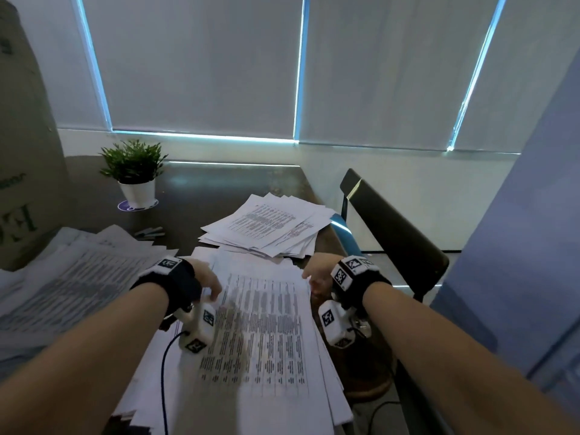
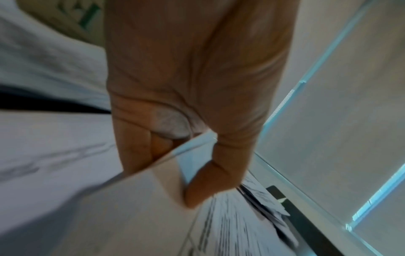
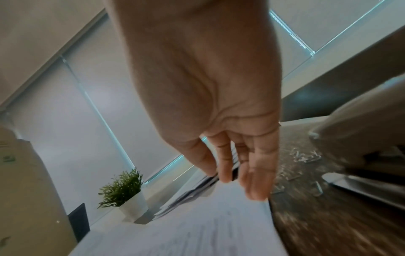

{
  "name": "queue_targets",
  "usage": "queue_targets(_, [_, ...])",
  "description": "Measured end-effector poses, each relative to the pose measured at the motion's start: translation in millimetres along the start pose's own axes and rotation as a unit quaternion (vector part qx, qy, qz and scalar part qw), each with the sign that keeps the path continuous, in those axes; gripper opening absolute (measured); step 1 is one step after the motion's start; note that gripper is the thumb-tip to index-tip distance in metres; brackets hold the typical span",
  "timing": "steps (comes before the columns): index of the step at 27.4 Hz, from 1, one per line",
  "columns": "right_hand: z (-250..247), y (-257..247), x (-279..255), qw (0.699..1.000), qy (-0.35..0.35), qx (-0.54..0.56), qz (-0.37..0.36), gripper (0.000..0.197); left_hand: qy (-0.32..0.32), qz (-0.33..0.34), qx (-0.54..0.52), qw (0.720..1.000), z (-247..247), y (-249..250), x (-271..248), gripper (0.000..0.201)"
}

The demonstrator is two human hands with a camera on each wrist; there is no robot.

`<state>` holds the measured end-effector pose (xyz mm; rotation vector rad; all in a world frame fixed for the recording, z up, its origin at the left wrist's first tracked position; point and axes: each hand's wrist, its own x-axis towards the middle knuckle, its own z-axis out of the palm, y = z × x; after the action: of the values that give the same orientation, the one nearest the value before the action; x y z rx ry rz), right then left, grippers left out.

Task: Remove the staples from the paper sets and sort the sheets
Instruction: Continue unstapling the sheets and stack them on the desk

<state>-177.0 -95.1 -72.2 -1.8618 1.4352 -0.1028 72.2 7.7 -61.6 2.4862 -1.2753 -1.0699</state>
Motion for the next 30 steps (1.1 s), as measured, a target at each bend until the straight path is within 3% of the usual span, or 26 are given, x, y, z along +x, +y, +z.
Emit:
queue_targets(2, [2.1,-14.2,-2.3,0.999,-0.002,0.034,-0.017,0.007,-0.041,0.014,-0.096,0.994,12.7,-8.4,10.5,0.036])
queue_targets(4, [9.2,-27.7,-5.5,0.998,-0.029,0.000,-0.047,0.025,-0.028,0.029,-0.178,0.983,21.4,-12.5,19.6,0.024])
queue_targets(7, [17.9,-34.4,-14.4,0.991,-0.039,-0.106,-0.075,0.034,0.044,0.089,-0.218,0.971,32.4,-0.5,9.2,0.014])
queue_targets(9, [15.3,-30.0,-17.4,0.977,0.051,-0.193,-0.069,0.027,0.130,0.115,-0.158,0.972,33.5,2.0,6.4,0.019])
queue_targets(11, [5.2,-13.6,-21.4,0.958,0.113,-0.263,-0.014,0.016,0.199,0.115,-0.146,0.962,36.1,-1.0,7.6,0.025])
queue_targets(12, [0.7,-3.8,-25.3,0.951,0.102,-0.290,0.034,0.019,0.211,0.126,-0.175,0.953,38.4,-1.9,7.7,0.024])
queue_targets(14, [-7.0,23.4,-19.3,0.930,0.066,-0.338,0.127,0.057,0.200,0.137,-0.229,0.943,42.1,-2.2,6.8,0.020])
queue_targets(16, [-6.2,49.7,-11.0,0.921,0.065,-0.346,0.166,0.089,0.175,0.124,-0.244,0.946,48.1,-1.8,7.6,0.040])
queue_targets(17, [-6.5,58.1,-9.3,0.929,0.067,-0.327,0.162,0.093,0.169,0.118,-0.242,0.948,51.7,0.3,5.6,0.054])
queue_targets(19, [-0.1,51.9,-38.5,0.946,0.072,-0.286,0.136,0.079,0.169,0.119,-0.241,0.948,58.4,3.8,-1.1,0.071])
queue_targets(22, [-12.9,43.2,-56.2,0.946,0.087,-0.302,0.082,0.041,0.181,0.143,-0.183,0.956,62.7,7.1,-7.0,0.069])
queue_targets(26, [-22.4,31.3,-57.4,0.920,0.093,-0.376,0.051,0.025,0.197,0.147,-0.110,0.963,62.3,5.0,-10.8,0.062])
queue_targets(30, [-29.8,35.4,-23.4,0.906,0.071,-0.410,0.072,0.027,0.191,0.177,-0.095,0.961,58.4,3.1,-12.8,0.069])
